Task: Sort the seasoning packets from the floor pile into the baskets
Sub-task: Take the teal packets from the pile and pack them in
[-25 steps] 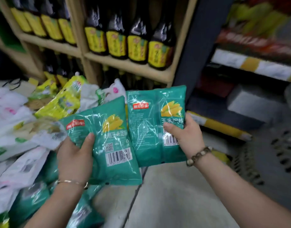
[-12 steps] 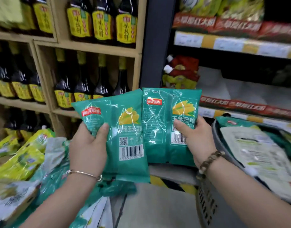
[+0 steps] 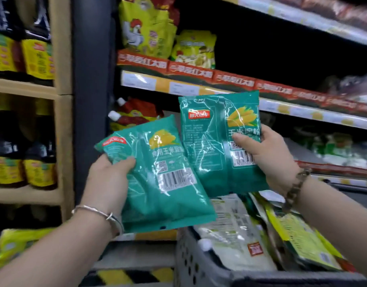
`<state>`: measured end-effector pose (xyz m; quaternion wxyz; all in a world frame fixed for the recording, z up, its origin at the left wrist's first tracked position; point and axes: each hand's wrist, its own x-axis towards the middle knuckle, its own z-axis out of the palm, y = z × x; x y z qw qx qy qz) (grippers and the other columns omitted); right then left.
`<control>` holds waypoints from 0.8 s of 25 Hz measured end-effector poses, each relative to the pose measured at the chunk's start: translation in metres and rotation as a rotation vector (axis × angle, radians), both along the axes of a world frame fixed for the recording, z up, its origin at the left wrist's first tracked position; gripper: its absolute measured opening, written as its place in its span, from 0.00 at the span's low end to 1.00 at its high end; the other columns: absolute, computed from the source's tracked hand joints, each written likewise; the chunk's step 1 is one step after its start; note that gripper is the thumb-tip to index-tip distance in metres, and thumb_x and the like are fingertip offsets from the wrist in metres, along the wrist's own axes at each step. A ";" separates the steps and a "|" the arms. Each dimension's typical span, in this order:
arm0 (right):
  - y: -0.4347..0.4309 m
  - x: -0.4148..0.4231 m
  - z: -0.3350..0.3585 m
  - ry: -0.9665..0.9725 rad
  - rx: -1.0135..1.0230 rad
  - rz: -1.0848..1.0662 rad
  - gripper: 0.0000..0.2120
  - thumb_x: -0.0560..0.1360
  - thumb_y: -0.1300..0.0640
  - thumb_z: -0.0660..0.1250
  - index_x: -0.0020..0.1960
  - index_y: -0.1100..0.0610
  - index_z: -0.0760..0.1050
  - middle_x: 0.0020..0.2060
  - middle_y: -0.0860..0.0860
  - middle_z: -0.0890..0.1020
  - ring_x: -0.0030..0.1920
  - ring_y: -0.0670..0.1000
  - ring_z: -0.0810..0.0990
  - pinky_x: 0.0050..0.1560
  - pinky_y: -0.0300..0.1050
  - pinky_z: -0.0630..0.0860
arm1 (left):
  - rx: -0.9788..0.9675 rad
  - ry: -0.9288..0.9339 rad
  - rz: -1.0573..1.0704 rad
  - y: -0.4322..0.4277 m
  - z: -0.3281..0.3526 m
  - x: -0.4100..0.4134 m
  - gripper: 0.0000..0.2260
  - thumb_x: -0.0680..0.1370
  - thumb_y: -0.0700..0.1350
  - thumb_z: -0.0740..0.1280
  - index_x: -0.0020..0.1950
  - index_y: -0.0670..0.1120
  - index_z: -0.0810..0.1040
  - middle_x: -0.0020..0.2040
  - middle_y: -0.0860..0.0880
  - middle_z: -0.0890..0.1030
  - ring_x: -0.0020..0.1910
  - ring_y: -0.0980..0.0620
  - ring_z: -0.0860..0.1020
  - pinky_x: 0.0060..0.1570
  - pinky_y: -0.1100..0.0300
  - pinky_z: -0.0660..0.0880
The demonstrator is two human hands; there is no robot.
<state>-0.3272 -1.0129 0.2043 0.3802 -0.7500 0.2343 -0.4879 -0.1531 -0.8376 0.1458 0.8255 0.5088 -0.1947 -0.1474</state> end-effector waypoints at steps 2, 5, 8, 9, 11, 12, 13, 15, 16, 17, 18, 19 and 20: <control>-0.029 -0.025 0.010 0.062 0.032 -0.052 0.04 0.72 0.55 0.71 0.47 0.53 0.78 0.38 0.46 0.85 0.39 0.47 0.84 0.35 0.42 0.80 | 0.011 0.053 -0.112 -0.035 0.006 -0.017 0.08 0.72 0.32 0.64 0.39 0.43 0.78 0.36 0.42 0.82 0.37 0.42 0.80 0.48 0.38 0.76; -0.071 -0.057 0.009 0.171 0.165 -0.121 0.05 0.72 0.57 0.70 0.47 0.57 0.79 0.42 0.55 0.85 0.42 0.57 0.83 0.46 0.56 0.80 | 0.083 0.109 -0.251 -0.082 0.004 -0.036 0.09 0.72 0.29 0.63 0.38 0.41 0.76 0.39 0.37 0.79 0.38 0.40 0.78 0.49 0.37 0.74; -0.097 -0.088 -0.012 0.258 0.340 -0.175 0.08 0.73 0.58 0.69 0.49 0.62 0.78 0.40 0.59 0.85 0.38 0.58 0.83 0.42 0.55 0.80 | 0.197 0.124 -0.366 -0.115 -0.016 -0.052 0.08 0.73 0.27 0.63 0.42 0.39 0.75 0.44 0.35 0.79 0.39 0.40 0.78 0.48 0.42 0.76; -0.102 -0.097 -0.024 0.295 0.384 -0.181 0.09 0.73 0.58 0.68 0.50 0.62 0.78 0.39 0.58 0.85 0.37 0.58 0.84 0.42 0.54 0.80 | 0.230 0.116 -0.392 -0.122 -0.025 -0.058 0.08 0.73 0.27 0.63 0.44 0.39 0.75 0.42 0.37 0.80 0.37 0.41 0.78 0.44 0.47 0.77; -0.107 -0.112 -0.047 0.368 0.459 -0.164 0.10 0.73 0.57 0.68 0.53 0.61 0.78 0.42 0.57 0.85 0.41 0.59 0.84 0.46 0.55 0.80 | 0.308 0.014 -0.407 -0.128 -0.042 -0.071 0.09 0.74 0.29 0.64 0.50 0.42 0.73 0.42 0.42 0.80 0.35 0.45 0.78 0.38 0.55 0.76; -0.108 -0.116 -0.057 0.394 0.491 -0.163 0.12 0.73 0.56 0.68 0.55 0.59 0.77 0.45 0.56 0.85 0.44 0.58 0.84 0.48 0.54 0.79 | 0.355 -0.072 -0.408 -0.130 -0.048 -0.076 0.12 0.75 0.31 0.66 0.54 0.43 0.72 0.45 0.45 0.80 0.38 0.47 0.79 0.40 0.55 0.76; -0.109 -0.120 -0.065 0.434 0.483 -0.191 0.15 0.73 0.53 0.69 0.58 0.57 0.76 0.49 0.55 0.84 0.46 0.57 0.83 0.49 0.51 0.78 | 0.385 -0.152 -0.411 -0.130 -0.053 -0.079 0.16 0.74 0.33 0.67 0.59 0.44 0.70 0.49 0.46 0.80 0.42 0.48 0.79 0.45 0.55 0.77; -0.112 -0.126 -0.071 0.669 0.253 -0.332 0.30 0.71 0.43 0.68 0.68 0.54 0.66 0.60 0.53 0.78 0.56 0.54 0.78 0.55 0.49 0.73 | 0.452 -0.303 -0.390 -0.126 -0.060 -0.080 0.29 0.72 0.36 0.71 0.69 0.46 0.62 0.64 0.47 0.72 0.58 0.48 0.75 0.59 0.52 0.73; -0.113 -0.127 -0.069 0.816 0.074 -0.422 0.39 0.69 0.37 0.66 0.73 0.53 0.58 0.65 0.53 0.74 0.61 0.54 0.74 0.59 0.48 0.71 | 0.514 -0.446 -0.318 -0.123 -0.062 -0.077 0.38 0.71 0.41 0.73 0.73 0.50 0.54 0.72 0.50 0.60 0.67 0.50 0.67 0.67 0.52 0.66; -0.112 -0.126 -0.066 0.918 -0.096 -0.476 0.46 0.66 0.31 0.62 0.76 0.52 0.51 0.68 0.53 0.69 0.65 0.54 0.70 0.62 0.49 0.68 | 0.620 -0.672 -0.218 -0.121 -0.060 -0.073 0.44 0.70 0.49 0.73 0.75 0.54 0.45 0.75 0.55 0.46 0.73 0.53 0.55 0.73 0.53 0.56; -0.111 -0.123 -0.062 0.985 -0.226 -0.489 0.50 0.62 0.26 0.56 0.76 0.50 0.48 0.71 0.53 0.65 0.68 0.53 0.66 0.66 0.49 0.66 | 0.739 -0.963 -0.106 -0.121 -0.058 -0.068 0.45 0.70 0.58 0.70 0.73 0.59 0.39 0.74 0.60 0.35 0.74 0.58 0.42 0.74 0.54 0.45; -0.111 -0.117 -0.058 1.052 -0.326 -0.474 0.52 0.59 0.23 0.49 0.76 0.49 0.48 0.73 0.52 0.60 0.71 0.53 0.61 0.70 0.51 0.62 | 0.840 -1.239 -0.021 -0.124 -0.053 -0.064 0.42 0.70 0.65 0.64 0.73 0.62 0.37 0.71 0.61 0.29 0.72 0.60 0.33 0.71 0.53 0.36; -0.112 -0.109 -0.055 1.131 -0.409 -0.432 0.53 0.57 0.21 0.43 0.76 0.48 0.49 0.75 0.50 0.55 0.74 0.52 0.55 0.72 0.52 0.57 | 0.909 -1.425 0.007 -0.131 -0.046 -0.061 0.38 0.71 0.69 0.57 0.74 0.61 0.40 0.72 0.59 0.29 0.71 0.58 0.29 0.68 0.52 0.31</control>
